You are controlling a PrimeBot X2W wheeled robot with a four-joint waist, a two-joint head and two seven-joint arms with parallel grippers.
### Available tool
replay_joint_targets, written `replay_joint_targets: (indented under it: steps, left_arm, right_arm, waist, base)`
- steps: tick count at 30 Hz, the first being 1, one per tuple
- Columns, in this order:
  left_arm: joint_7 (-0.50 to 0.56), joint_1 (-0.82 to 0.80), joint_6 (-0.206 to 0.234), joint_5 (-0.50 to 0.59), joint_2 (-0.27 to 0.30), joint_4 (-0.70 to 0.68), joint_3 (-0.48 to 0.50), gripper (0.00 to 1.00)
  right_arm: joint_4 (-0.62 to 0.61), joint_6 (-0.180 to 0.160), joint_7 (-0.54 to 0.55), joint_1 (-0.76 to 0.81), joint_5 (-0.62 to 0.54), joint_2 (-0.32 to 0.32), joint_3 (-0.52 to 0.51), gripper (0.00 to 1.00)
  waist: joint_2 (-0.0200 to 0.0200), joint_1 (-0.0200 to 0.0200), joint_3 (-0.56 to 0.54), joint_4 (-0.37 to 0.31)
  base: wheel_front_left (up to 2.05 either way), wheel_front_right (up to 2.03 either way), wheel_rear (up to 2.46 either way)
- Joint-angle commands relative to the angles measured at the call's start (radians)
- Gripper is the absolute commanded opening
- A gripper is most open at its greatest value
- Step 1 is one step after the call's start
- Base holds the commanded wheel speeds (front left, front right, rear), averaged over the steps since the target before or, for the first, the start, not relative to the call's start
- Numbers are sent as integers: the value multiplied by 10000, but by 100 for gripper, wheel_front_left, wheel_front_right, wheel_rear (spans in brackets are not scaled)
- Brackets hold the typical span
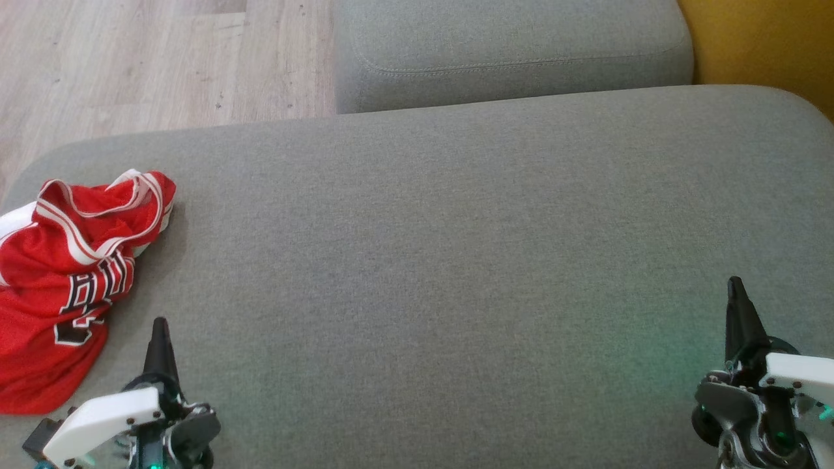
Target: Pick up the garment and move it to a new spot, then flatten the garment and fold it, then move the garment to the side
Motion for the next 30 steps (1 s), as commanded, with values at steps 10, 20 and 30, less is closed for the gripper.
replay_joint_targets:
  steps: [10, 20, 30]
  left_arm:
    - [0, 0, 0, 0, 0, 0, 0, 100]
    - [-159, 267, 13, 80, -23, 370, -109, 100]
    - [-456, 324, 201, 790, -17, 119, -235, 100]
  right_arm:
    - [0, -2, 0, 0, 0, 0, 0, 100]
    - [436, 0, -156, 209, -63, 20, 186, 100]
    - [363, 6, -453, 140, -753, 15, 340, 100]
  waist:
    - [0, 0, 0, 0]
    - [0, 0, -1, -4]
    - [0, 0, -5, 1]
  base:
    - [0, 0, 0]
    - [0, 0, 0]
    - [0, 0, 0]
